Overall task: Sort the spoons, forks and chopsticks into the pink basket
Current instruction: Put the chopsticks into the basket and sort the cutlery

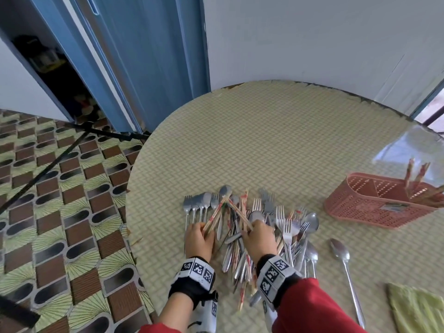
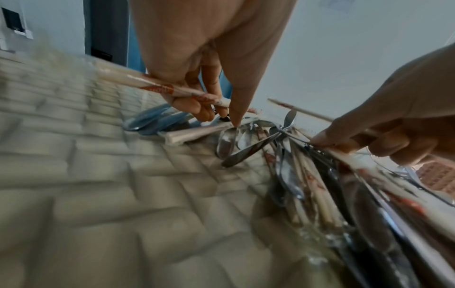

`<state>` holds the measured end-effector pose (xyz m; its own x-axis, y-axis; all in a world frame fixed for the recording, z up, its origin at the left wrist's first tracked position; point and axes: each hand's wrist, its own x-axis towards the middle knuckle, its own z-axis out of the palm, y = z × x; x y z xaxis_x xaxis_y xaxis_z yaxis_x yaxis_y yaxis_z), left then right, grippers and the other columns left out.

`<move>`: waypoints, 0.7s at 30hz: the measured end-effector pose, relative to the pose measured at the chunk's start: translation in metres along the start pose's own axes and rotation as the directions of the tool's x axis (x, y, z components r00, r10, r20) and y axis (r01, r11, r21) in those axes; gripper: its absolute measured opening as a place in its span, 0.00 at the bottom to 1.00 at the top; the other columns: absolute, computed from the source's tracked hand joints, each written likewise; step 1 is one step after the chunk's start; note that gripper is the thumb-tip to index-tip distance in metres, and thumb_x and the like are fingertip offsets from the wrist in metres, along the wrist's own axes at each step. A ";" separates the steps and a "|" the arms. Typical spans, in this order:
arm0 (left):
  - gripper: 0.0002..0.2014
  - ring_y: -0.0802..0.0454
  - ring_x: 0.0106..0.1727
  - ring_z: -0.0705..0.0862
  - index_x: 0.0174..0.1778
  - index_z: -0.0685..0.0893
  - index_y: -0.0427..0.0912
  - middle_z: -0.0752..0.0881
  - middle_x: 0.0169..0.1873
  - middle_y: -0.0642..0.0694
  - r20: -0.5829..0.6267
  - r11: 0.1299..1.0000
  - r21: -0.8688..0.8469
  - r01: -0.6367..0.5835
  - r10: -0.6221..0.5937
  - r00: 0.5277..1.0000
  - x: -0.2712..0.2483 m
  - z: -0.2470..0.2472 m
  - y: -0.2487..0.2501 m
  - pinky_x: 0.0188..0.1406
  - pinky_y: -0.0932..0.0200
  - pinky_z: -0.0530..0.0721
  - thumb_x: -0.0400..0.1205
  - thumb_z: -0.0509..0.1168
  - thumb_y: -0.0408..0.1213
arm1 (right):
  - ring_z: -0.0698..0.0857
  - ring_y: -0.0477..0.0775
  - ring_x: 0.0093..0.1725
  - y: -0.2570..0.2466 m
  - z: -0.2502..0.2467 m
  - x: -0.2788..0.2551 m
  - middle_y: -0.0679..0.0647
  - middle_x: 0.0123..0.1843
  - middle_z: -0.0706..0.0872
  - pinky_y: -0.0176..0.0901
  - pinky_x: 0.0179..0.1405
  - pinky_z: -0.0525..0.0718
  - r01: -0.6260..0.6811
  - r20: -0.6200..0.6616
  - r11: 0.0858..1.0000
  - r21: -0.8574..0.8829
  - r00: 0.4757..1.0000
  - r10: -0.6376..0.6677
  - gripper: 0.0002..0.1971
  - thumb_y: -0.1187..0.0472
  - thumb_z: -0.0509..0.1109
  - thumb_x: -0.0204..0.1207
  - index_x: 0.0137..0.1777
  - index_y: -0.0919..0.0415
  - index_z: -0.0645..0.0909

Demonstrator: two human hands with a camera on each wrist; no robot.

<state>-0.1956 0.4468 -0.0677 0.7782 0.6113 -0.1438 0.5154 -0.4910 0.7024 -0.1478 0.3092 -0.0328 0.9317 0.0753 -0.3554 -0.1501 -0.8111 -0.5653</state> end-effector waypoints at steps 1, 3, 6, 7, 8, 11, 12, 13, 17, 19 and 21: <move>0.09 0.45 0.45 0.81 0.48 0.82 0.37 0.82 0.43 0.43 0.013 1.000 0.019 -0.013 0.013 1.000 0.003 0.002 -0.002 0.48 0.51 0.81 0.75 0.72 0.35 | 0.82 0.54 0.34 0.000 -0.002 0.000 0.54 0.37 0.82 0.41 0.32 0.82 -0.031 0.004 1.000 0.003 1.000 0.031 0.08 0.58 0.67 0.76 0.42 0.63 0.76; 0.10 0.45 0.42 0.82 0.47 0.83 0.38 0.83 0.40 0.43 0.042 0.999 0.041 -0.025 0.024 0.999 0.007 0.004 -0.002 0.45 0.51 0.82 0.74 0.73 0.36 | 0.76 0.47 0.27 0.002 -0.005 0.000 0.51 0.32 0.77 0.36 0.22 0.71 -0.075 -0.010 0.997 0.015 0.997 0.075 0.09 0.58 0.69 0.74 0.38 0.61 0.74; 0.06 0.48 0.35 0.79 0.42 0.82 0.36 0.81 0.34 0.44 0.072 1.000 0.025 -0.010 0.008 0.997 0.008 0.003 0.001 0.34 0.59 0.74 0.76 0.71 0.35 | 0.72 0.46 0.25 0.006 -0.005 -0.001 0.51 0.31 0.76 0.36 0.20 0.69 -0.083 -0.052 0.995 0.054 0.995 0.086 0.10 0.59 0.70 0.71 0.34 0.61 0.74; 0.05 0.49 0.33 0.78 0.39 0.81 0.36 0.80 0.32 0.44 0.062 1.000 0.018 -0.014 0.013 0.998 0.008 0.004 0.002 0.32 0.61 0.71 0.77 0.69 0.34 | 0.73 0.47 0.24 0.006 -0.005 -0.001 0.51 0.30 0.77 0.37 0.20 0.71 -0.077 -0.055 0.993 0.091 0.995 0.082 0.09 0.59 0.70 0.71 0.35 0.62 0.75; 0.07 0.49 0.31 0.76 0.35 0.80 0.37 0.79 0.31 0.44 0.043 1.000 0.007 -0.014 0.014 0.999 0.008 0.005 0.002 0.29 0.62 0.69 0.79 0.66 0.34 | 0.74 0.47 0.25 0.006 -0.007 -0.002 0.52 0.31 0.78 0.37 0.20 0.73 -0.071 -0.056 0.985 0.158 0.995 0.081 0.09 0.59 0.70 0.71 0.36 0.63 0.75; 0.12 0.48 0.28 0.70 0.32 0.72 0.39 0.71 0.25 0.46 0.010 0.993 -0.115 0.027 -0.026 1.000 0.003 0.004 0.007 0.24 0.60 0.64 0.83 0.59 0.34 | 0.77 0.47 0.27 0.003 -0.017 -0.003 0.51 0.34 0.81 0.35 0.22 0.75 -0.060 -0.046 0.897 0.437 0.995 0.088 0.06 0.61 0.69 0.75 0.44 0.60 0.75; 0.11 0.49 0.27 0.69 0.34 0.71 0.39 0.70 0.25 0.47 0.021 0.984 -0.169 0.053 -0.050 0.999 0.000 0.003 0.011 0.23 0.60 0.63 0.84 0.57 0.34 | 0.76 0.47 0.28 0.002 -0.021 -0.004 0.51 0.35 0.81 0.34 0.22 0.74 -0.045 -0.039 0.866 0.497 0.996 0.074 0.04 0.62 0.67 0.77 0.47 0.60 0.75; 0.10 0.50 0.27 0.68 0.37 0.71 0.38 0.69 0.25 0.47 0.035 0.973 -0.218 0.070 -0.063 0.997 -0.005 0.001 0.017 0.24 0.61 0.63 0.84 0.56 0.33 | 0.75 0.47 0.27 0.001 -0.025 -0.005 0.51 0.35 0.80 0.34 0.22 0.73 -0.025 -0.035 0.847 0.531 0.998 0.051 0.03 0.62 0.65 0.79 0.49 0.61 0.76; 0.07 0.50 0.33 0.74 0.48 0.74 0.42 0.75 0.31 0.47 0.103 0.885 -0.457 0.086 -0.043 0.994 -0.020 -0.004 0.037 0.35 0.59 0.73 0.85 0.52 0.28 | 0.70 0.46 0.27 0.003 -0.046 -0.008 0.53 0.35 0.78 0.30 0.21 0.68 0.040 -0.042 0.787 0.616 0.999 -0.018 0.07 0.65 0.57 0.82 0.49 0.65 0.77; 0.10 0.50 0.37 0.76 0.51 0.76 0.46 0.78 0.35 0.47 0.157 0.821 -0.559 0.118 -0.035 0.987 -0.023 -0.004 0.049 0.42 0.56 0.75 0.84 0.53 0.27 | 0.74 0.48 0.31 0.008 -0.058 -0.011 0.54 0.36 0.78 0.33 0.28 0.73 0.030 -0.028 0.727 0.686 1.000 -0.015 0.07 0.67 0.56 0.83 0.47 0.65 0.75; 0.09 0.52 0.36 0.75 0.45 0.77 0.46 0.78 0.37 0.46 0.192 0.767 -0.628 0.133 -0.013 0.981 -0.026 -0.004 0.066 0.37 0.60 0.74 0.83 0.55 0.28 | 0.80 0.51 0.35 0.015 -0.073 -0.014 0.57 0.38 0.81 0.41 0.36 0.79 0.025 -0.027 0.637 0.771 1.000 -0.007 0.06 0.67 0.57 0.83 0.47 0.66 0.73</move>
<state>-0.1829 0.4010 -0.0146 0.8257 0.4874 -0.2840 0.2737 0.0941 0.9572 -0.1390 0.2534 0.0180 0.9412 0.0654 -0.3313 -0.3271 -0.0673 -0.9426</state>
